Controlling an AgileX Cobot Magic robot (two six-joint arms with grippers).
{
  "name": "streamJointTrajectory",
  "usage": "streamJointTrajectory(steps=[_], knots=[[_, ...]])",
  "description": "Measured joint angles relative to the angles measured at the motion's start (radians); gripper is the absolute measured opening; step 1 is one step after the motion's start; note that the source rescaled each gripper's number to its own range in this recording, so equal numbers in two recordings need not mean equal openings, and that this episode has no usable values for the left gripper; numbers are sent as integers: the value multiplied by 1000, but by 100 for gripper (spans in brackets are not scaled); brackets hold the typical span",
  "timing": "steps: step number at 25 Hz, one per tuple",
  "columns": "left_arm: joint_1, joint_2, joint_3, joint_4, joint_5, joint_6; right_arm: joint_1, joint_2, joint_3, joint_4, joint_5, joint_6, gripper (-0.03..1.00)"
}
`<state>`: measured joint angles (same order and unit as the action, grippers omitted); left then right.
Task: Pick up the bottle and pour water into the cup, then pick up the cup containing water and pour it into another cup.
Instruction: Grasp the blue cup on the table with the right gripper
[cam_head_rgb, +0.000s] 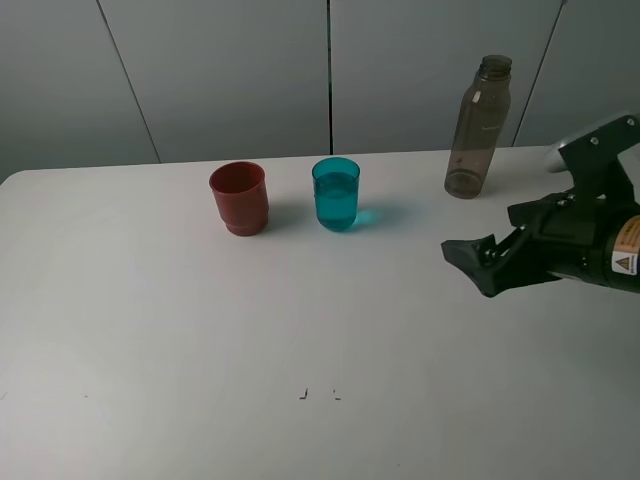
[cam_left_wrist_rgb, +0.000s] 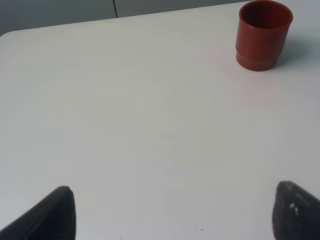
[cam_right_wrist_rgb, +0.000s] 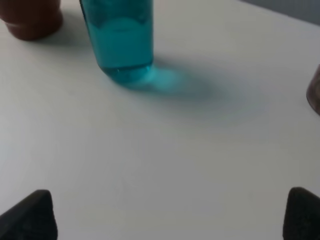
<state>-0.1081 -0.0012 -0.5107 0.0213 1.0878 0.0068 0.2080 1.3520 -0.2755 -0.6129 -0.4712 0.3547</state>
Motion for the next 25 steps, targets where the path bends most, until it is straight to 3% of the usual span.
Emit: streamJointTrajectory(steps=[8,25], knots=[[0,0,0,0,0,0,2,203,-25,32,-240,-94,94],[0,0,0,0,0,0,18,663,-335,48,-359,-135,94]])
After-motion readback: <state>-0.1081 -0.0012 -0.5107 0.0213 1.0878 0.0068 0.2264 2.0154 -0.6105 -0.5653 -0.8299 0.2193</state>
